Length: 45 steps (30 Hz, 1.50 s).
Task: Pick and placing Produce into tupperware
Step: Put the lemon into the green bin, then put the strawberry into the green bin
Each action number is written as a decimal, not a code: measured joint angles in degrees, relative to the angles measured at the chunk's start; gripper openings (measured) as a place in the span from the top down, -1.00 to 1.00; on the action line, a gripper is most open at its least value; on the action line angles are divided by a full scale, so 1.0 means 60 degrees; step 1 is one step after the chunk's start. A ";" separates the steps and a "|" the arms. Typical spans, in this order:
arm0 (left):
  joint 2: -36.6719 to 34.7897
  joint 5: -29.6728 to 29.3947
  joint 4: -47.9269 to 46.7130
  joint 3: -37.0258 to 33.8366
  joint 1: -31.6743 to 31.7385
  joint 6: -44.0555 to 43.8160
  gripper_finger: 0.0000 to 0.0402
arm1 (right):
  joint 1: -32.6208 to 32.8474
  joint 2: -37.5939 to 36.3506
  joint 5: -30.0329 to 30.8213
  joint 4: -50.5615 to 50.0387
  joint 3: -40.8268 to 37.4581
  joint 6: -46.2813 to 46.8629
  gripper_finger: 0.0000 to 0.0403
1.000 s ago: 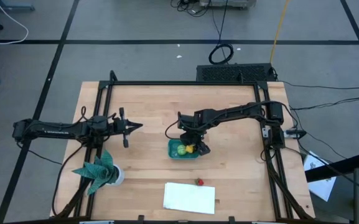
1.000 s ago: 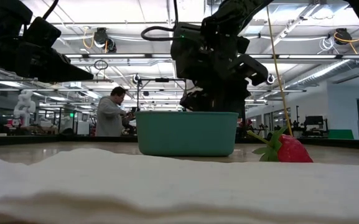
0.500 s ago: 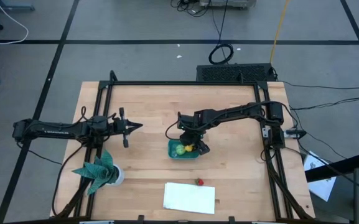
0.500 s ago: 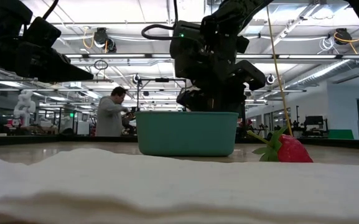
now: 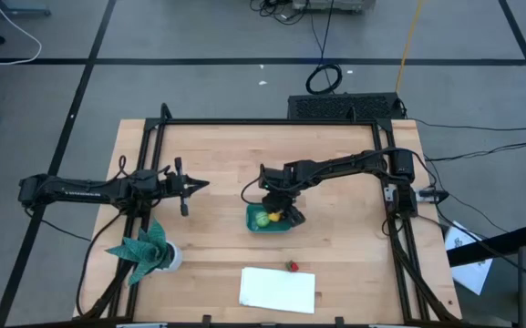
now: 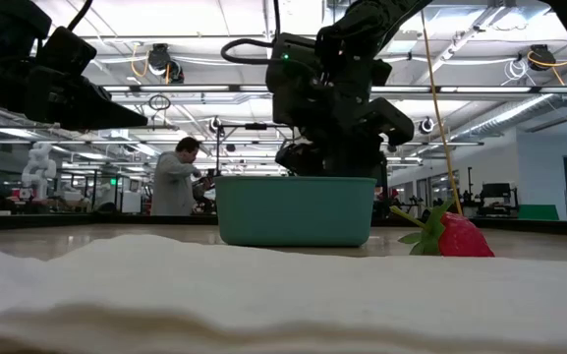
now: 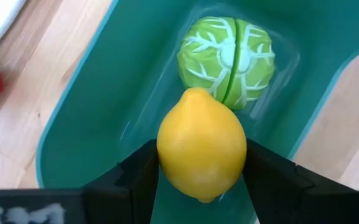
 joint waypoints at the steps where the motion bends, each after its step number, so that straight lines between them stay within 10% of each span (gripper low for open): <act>1: 0.0001 0.0000 -0.0001 0.0000 -0.0001 0.0000 1.00 | 0.0000 0.0000 0.0004 0.0049 0.0000 0.0023 0.05; 24: 0.0000 0.0000 0.0006 0.0003 0.0000 0.0004 0.99 | 0.0014 -0.0011 0.0409 0.0427 -0.0674 0.0069 0.02; 45: 0.0000 0.0004 0.0006 0.0004 0.0000 0.0009 0.99 | 0.0123 0.0022 0.1326 0.0556 -0.0685 0.0582 -0.58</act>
